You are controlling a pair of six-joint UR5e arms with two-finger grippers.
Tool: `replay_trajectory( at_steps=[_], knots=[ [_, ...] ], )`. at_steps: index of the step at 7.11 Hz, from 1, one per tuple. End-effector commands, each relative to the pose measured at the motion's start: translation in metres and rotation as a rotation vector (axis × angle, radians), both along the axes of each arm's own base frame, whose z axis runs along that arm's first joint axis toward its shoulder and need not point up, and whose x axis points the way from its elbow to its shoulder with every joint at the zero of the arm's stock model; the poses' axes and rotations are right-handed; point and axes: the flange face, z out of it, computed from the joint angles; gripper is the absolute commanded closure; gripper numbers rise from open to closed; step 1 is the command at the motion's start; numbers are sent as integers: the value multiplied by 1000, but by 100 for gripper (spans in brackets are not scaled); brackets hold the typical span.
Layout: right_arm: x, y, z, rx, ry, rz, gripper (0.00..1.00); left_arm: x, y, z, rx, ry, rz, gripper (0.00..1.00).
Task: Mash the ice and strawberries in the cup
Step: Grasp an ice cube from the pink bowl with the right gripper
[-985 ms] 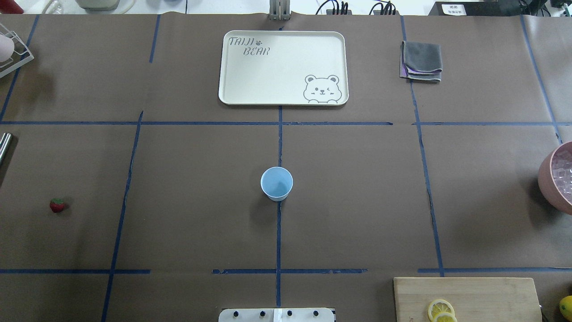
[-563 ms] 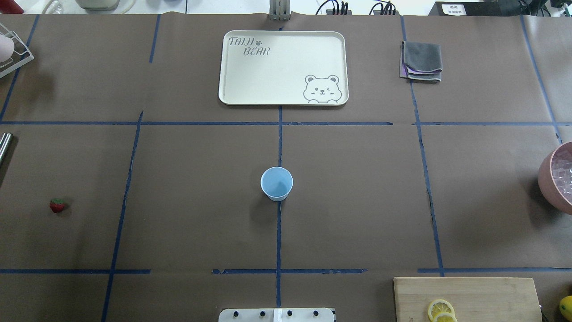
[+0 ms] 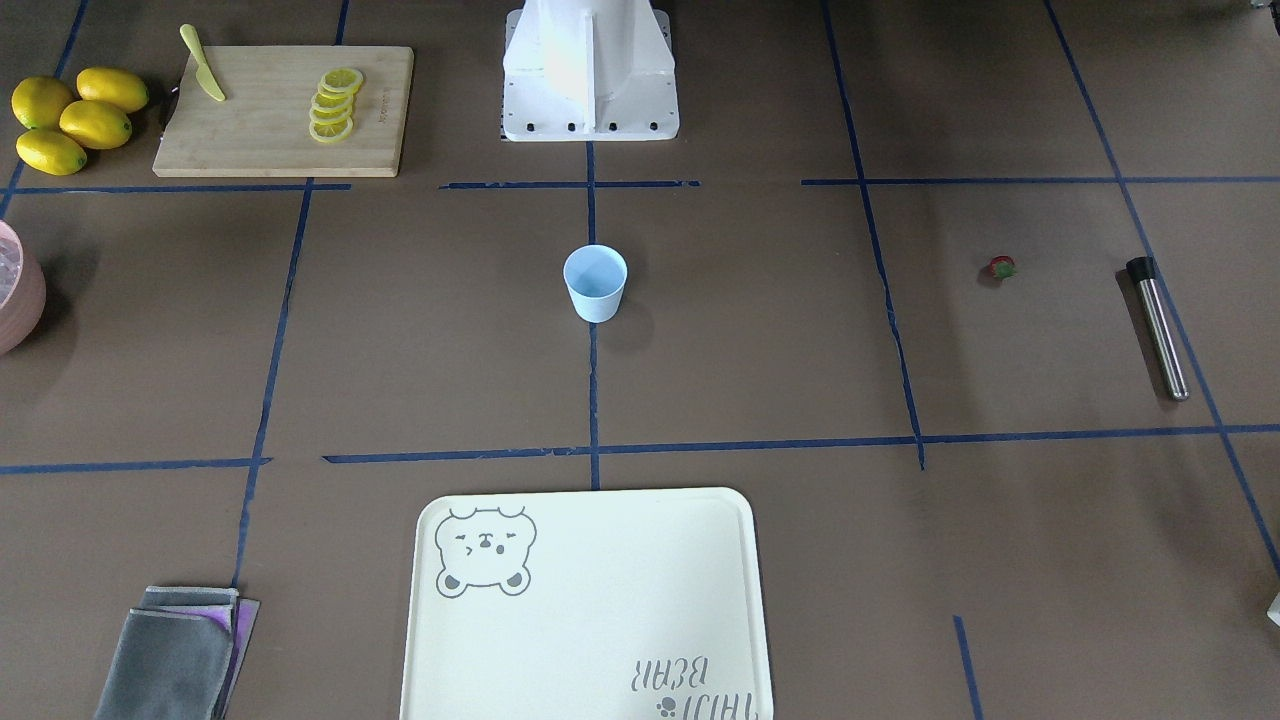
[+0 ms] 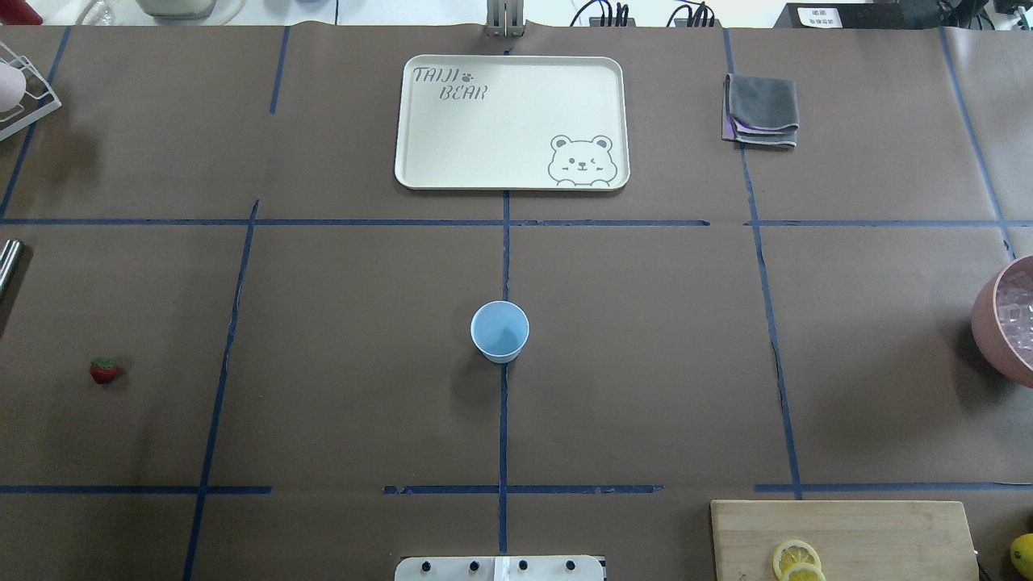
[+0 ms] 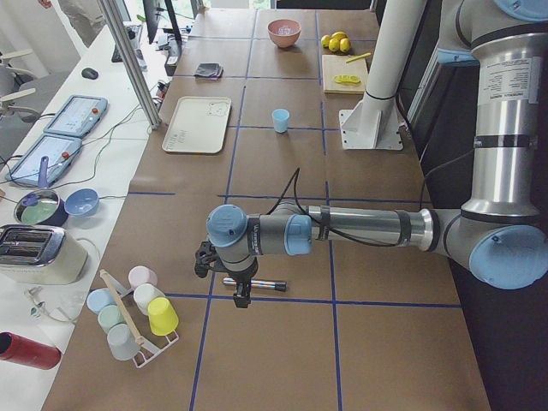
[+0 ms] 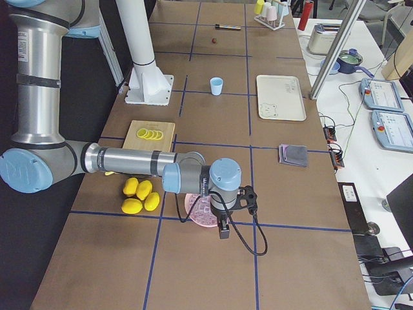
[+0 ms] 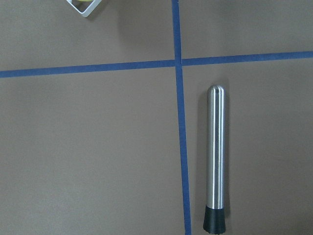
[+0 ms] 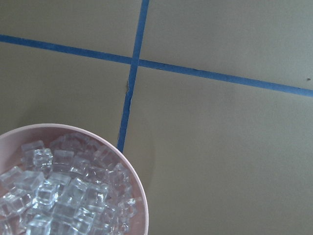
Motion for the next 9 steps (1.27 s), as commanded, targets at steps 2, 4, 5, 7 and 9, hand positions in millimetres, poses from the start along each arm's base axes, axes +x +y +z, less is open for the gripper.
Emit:
replay_trajectory(
  at_steps=[2,4,5,7,9],
  knots=[
    [-2,-4,-8,36,-15,-7,0,0,1,2,-6,0,0,0],
    [-5,-2,-12,72,-56,-6,0,0,1,2,-5,0,-1,0],
    [-8,-4,-29,103,-88,-7,0,0,1,1,-4,0,-1,0],
    [-17,-10,-45,127,-109,-23,0,1,1,1,-4,0,0,0],
    [-72,-28,-92,115,-112,-40,1,1,1,1,-1,0,2,0]
  ],
)
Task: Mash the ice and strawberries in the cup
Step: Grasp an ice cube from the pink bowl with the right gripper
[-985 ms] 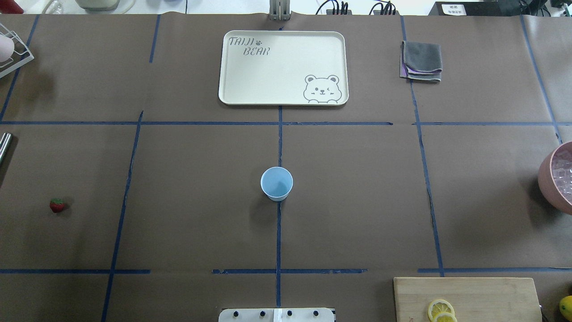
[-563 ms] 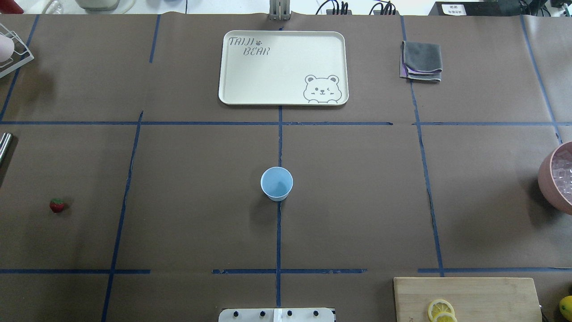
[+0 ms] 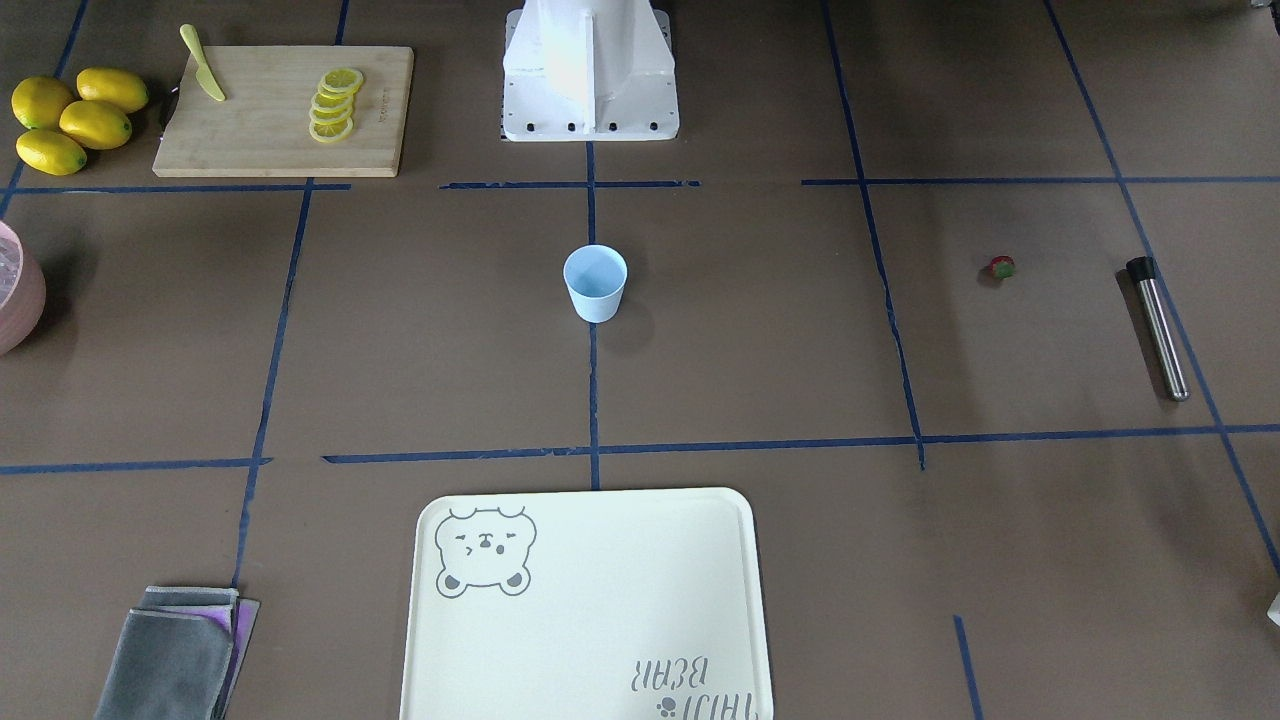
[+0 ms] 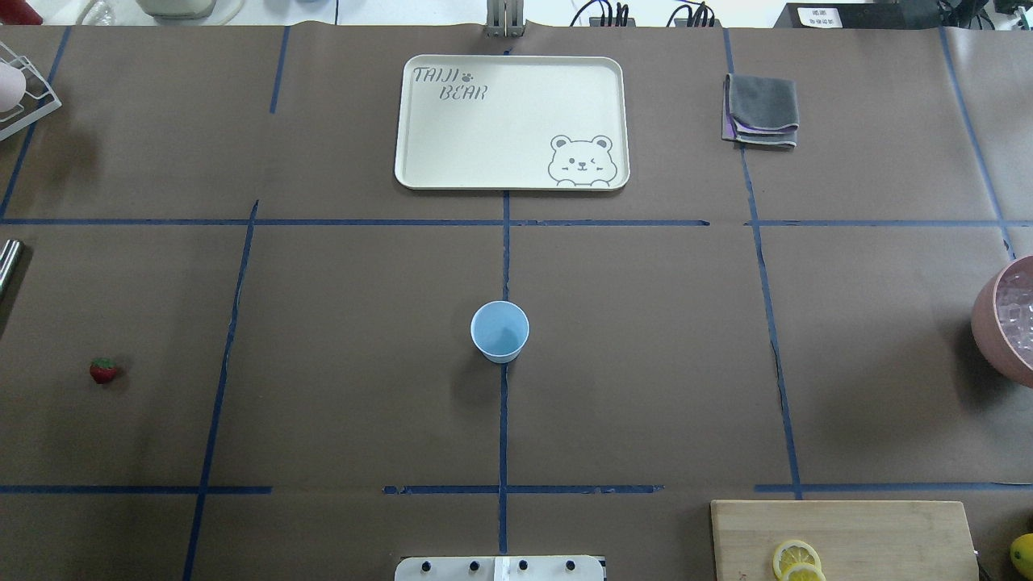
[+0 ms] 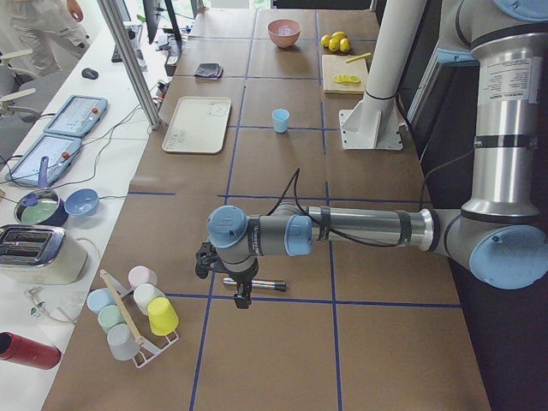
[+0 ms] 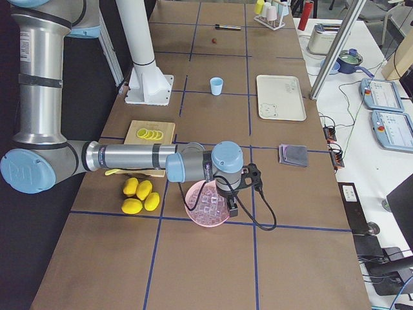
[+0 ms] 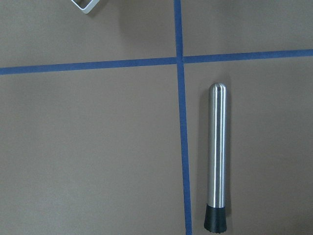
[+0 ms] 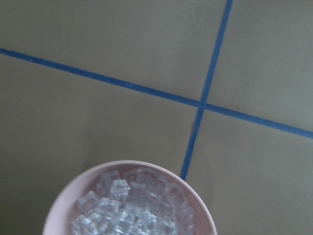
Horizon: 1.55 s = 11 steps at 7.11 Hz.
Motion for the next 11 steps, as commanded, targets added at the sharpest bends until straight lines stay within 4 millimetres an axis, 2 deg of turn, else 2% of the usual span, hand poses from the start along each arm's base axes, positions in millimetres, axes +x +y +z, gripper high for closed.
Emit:
replay_trajectory(
  at_steps=[1,4,7,8,11],
  knots=[
    [-58,-9,-35,-30,-9,-16,1,0,0,0,1,0,1,0],
    [-102,9,-12,22,91,-42,0,1,0,0,-1,1,0,0],
    [-116,15,5,1,122,-74,2,7,-1,1,-4,0,12,0],
    [-117,15,7,-3,124,-79,6,7,0,1,-6,1,12,0],
    [-118,22,37,-50,141,-99,11,7,0,4,-12,1,12,0]
  ],
)
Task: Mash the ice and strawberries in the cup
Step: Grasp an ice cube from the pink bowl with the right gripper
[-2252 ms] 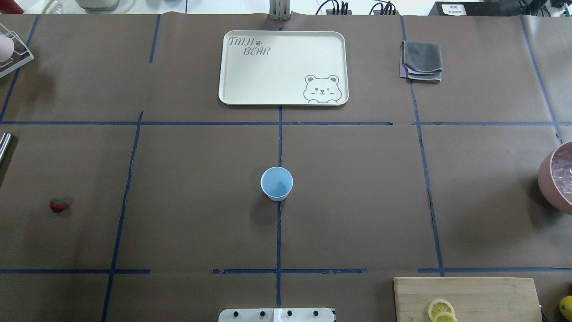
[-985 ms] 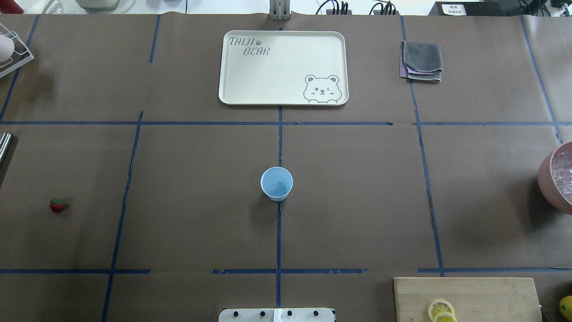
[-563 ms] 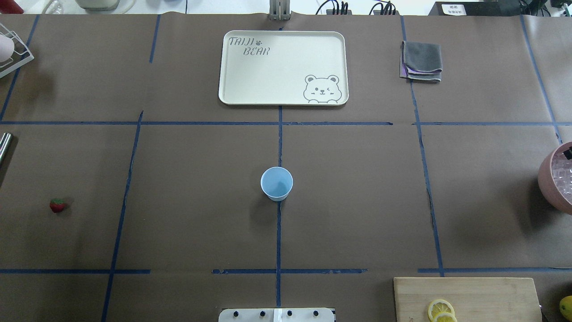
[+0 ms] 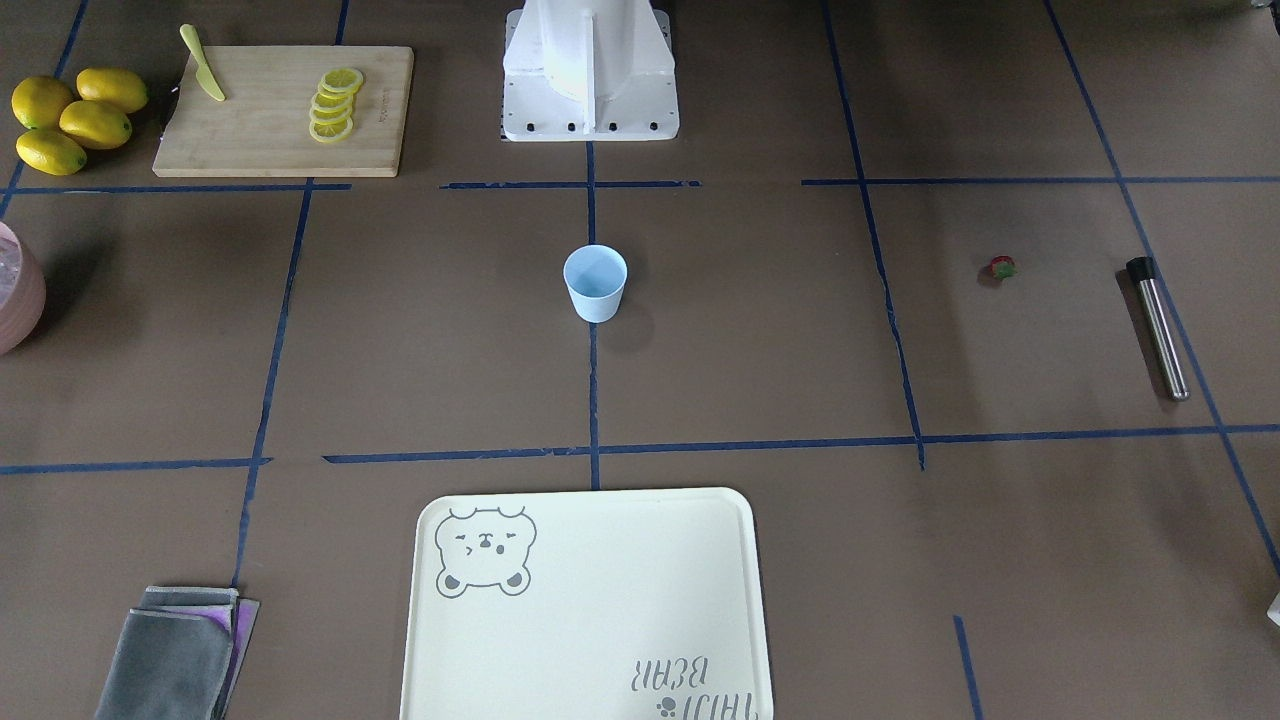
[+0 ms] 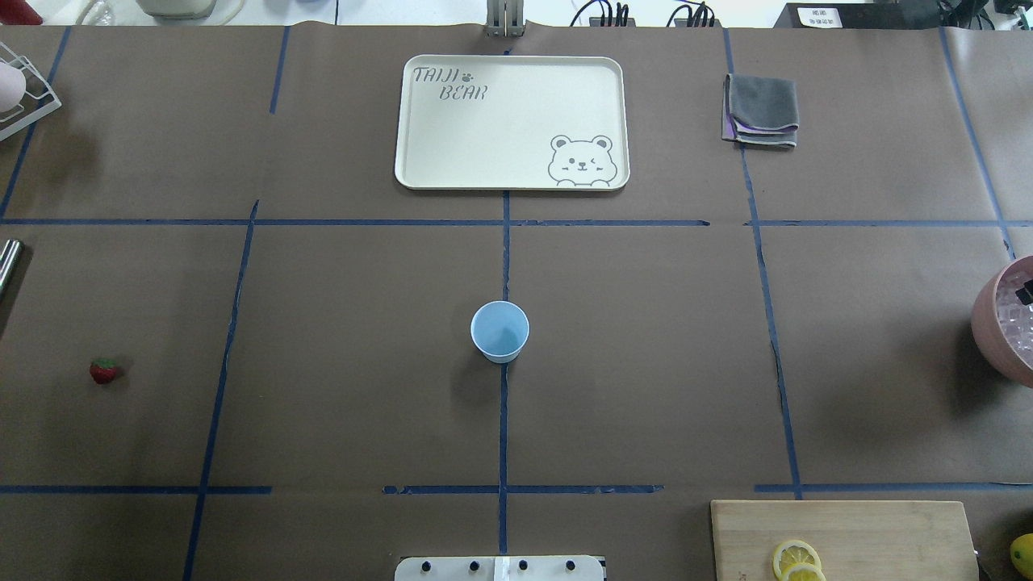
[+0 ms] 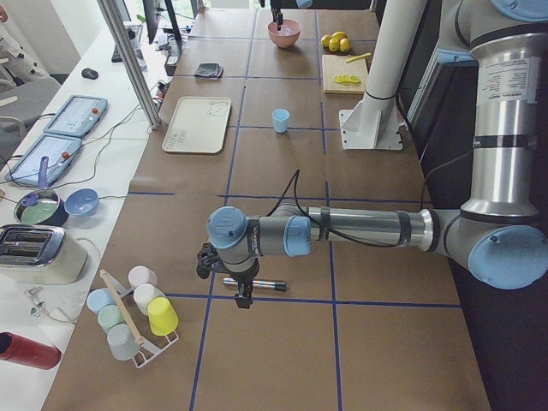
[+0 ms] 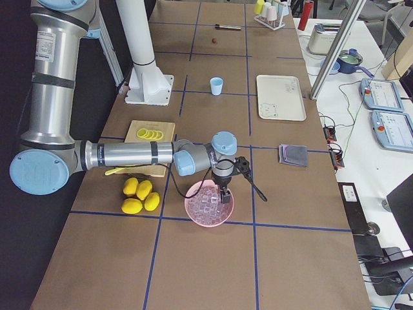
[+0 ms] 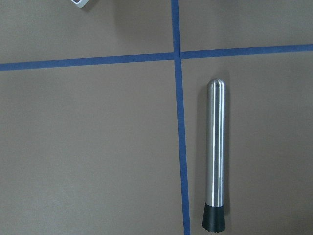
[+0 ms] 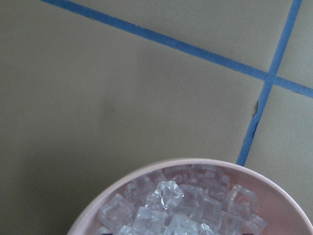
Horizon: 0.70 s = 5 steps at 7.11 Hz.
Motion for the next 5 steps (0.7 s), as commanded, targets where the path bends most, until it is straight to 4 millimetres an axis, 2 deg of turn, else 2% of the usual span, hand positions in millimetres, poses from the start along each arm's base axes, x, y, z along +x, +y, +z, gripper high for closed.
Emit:
replay_trajectory(
  at_steps=[1,4,5],
  knots=[
    [-3,3,17,-29,11,-11,12,0,1,1,-3,0,0,0],
    [-12,5,18,-30,14,-33,19,0,0,1,-1,-2,0,0],
    [-12,5,18,-30,14,-33,43,0,0,0,0,0,0,0]
  ],
)
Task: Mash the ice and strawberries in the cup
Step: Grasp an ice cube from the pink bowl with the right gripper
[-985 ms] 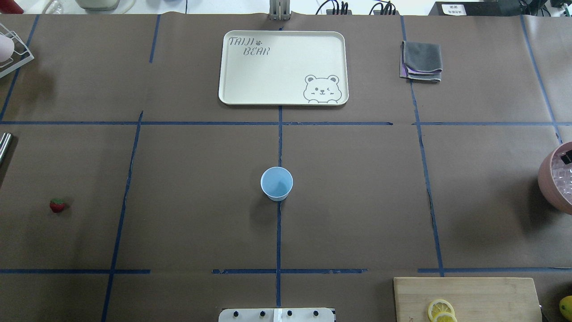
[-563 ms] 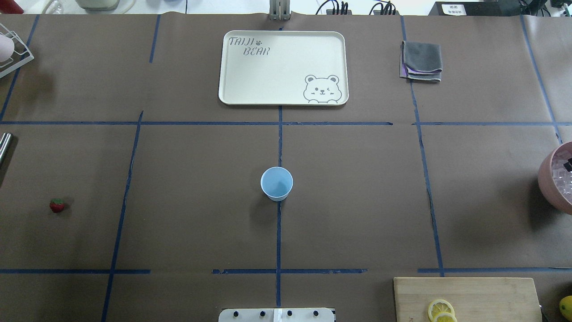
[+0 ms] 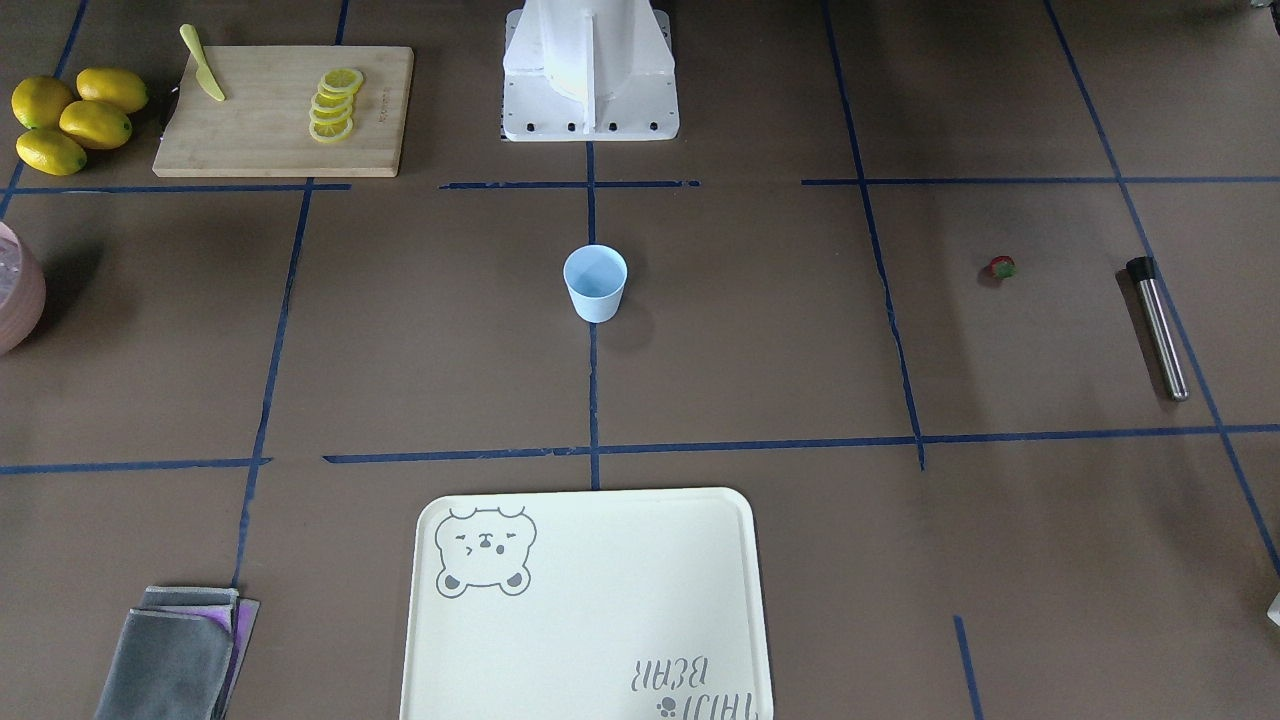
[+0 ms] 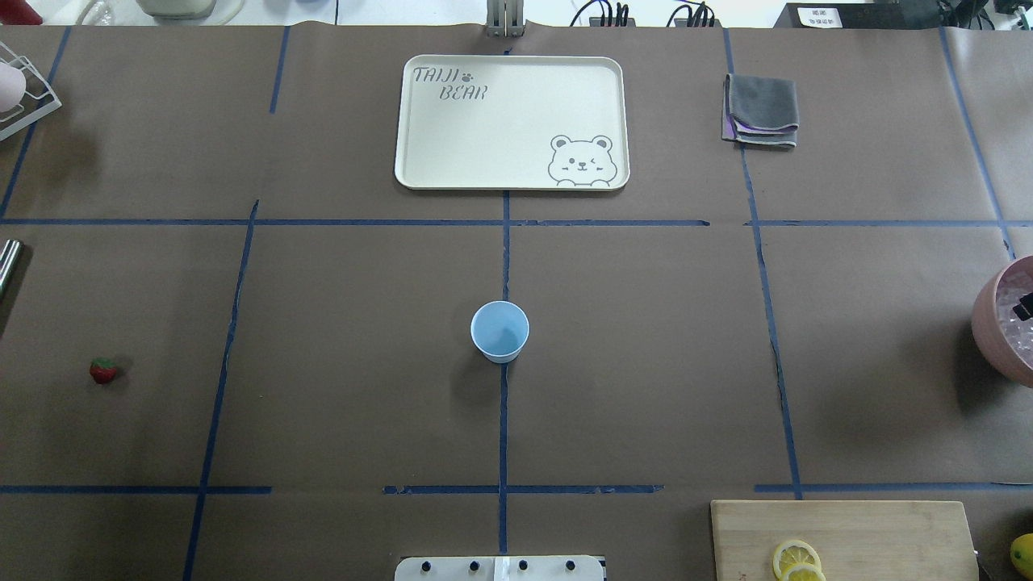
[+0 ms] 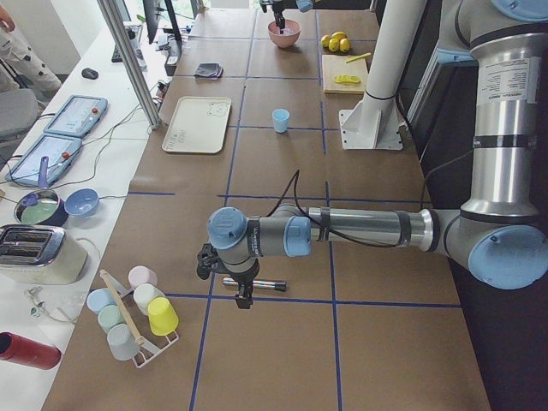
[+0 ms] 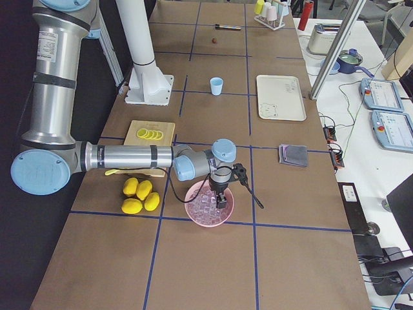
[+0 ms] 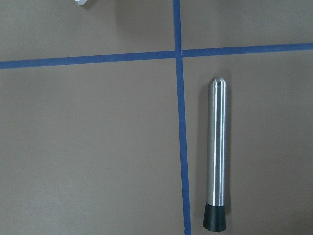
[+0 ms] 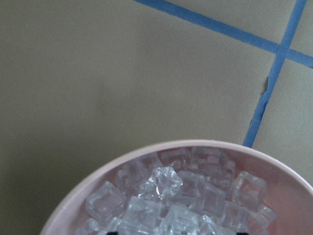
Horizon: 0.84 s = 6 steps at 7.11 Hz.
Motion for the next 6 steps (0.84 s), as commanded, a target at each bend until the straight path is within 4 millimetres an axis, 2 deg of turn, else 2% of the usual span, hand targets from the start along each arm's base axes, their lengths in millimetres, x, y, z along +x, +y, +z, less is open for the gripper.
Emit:
replay_trajectory(
  at_steps=[1,2,3,5,6],
  knots=[
    [0,0,1,0,2,-1,72,0,0,0,2,1,1,0],
    [-1,0,-1,2,0,-4,91,0,0,0,3,1,2,0],
    [-1,-1,-2,5,-1,-4,97,0,-1,-1,5,1,2,0],
    [-2,-10,-17,37,-12,-3,97,0,-1,-2,9,1,4,0],
    [6,-22,-41,71,-29,34,100,0,-1,-2,9,1,4,0]
  ],
)
